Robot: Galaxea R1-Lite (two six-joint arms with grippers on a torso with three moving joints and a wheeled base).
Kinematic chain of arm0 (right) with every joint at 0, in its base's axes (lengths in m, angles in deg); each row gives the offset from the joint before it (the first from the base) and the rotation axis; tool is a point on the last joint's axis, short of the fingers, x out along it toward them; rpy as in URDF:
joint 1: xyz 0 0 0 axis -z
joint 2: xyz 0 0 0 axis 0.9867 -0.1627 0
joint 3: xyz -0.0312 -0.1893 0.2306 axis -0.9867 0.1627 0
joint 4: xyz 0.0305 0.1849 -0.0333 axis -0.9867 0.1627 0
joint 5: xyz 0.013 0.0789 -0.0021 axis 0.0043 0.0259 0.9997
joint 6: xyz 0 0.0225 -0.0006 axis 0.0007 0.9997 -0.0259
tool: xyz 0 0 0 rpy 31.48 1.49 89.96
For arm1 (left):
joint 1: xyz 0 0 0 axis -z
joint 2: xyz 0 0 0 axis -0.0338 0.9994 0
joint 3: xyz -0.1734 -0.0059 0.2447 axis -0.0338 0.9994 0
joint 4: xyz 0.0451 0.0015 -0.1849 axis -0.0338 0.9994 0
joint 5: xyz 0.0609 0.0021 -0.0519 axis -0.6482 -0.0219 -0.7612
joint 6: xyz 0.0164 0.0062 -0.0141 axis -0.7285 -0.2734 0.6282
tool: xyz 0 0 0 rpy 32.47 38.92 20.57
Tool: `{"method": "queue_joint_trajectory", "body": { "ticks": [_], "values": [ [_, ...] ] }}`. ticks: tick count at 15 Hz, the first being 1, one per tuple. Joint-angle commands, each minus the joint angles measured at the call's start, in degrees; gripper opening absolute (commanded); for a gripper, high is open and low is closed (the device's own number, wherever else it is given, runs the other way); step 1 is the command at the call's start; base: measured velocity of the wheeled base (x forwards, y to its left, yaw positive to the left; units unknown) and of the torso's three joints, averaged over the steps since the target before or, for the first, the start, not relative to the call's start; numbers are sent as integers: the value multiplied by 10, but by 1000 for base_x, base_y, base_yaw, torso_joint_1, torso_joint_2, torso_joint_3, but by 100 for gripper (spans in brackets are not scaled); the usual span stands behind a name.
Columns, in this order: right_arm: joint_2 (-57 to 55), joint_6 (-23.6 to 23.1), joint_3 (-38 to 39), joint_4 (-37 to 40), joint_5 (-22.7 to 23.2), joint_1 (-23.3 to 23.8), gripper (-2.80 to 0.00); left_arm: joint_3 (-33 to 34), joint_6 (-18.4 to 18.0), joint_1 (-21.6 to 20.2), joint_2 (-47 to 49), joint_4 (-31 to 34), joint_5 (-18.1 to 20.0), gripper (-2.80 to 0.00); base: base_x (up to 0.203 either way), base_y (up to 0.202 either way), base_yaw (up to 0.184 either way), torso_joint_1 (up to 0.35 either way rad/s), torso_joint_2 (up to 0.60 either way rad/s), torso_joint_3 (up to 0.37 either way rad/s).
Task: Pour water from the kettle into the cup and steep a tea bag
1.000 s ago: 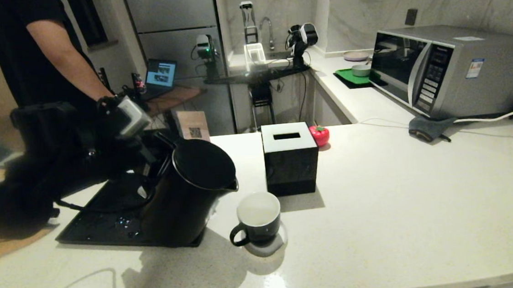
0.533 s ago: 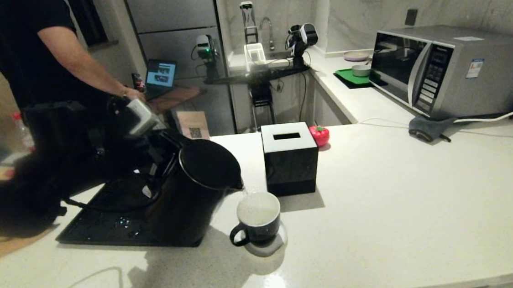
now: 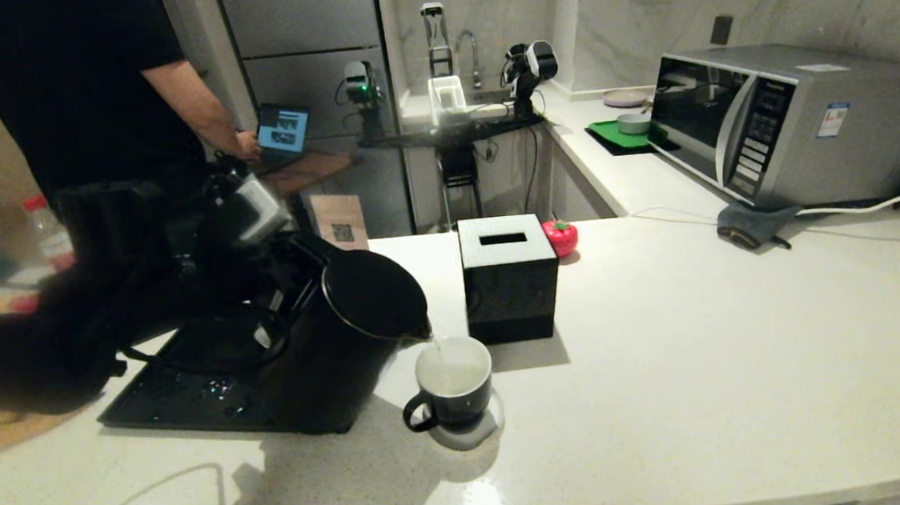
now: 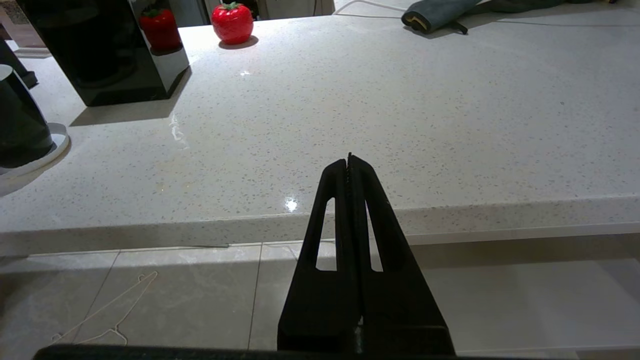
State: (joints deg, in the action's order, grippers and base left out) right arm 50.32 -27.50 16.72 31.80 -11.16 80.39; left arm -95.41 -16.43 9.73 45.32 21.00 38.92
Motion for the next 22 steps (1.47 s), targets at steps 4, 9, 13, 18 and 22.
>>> {"method": "queue_joint_trajectory", "body": {
  "ticks": [4,9,13,18,22],
  "values": [
    [-1,0,0,0,0,0,-280,-6,-9,0,1,16,1,-280,0,0,0,0,0,0],
    [-1,0,0,0,0,0,-280,-6,-19,-1,0,16,-5,-280,0,0,0,0,0,0],
    [-1,0,0,1,0,0,-280,-18,-21,0,-1,26,-6,-280,0,0,0,0,0,0],
    [-1,0,0,0,0,0,-280,-28,-22,0,-3,32,-5,-280,0,0,0,0,0,0],
    [-1,0,0,0,0,0,-280,-40,-27,0,-5,49,-5,-280,0,0,0,0,0,0]
  ]
}}
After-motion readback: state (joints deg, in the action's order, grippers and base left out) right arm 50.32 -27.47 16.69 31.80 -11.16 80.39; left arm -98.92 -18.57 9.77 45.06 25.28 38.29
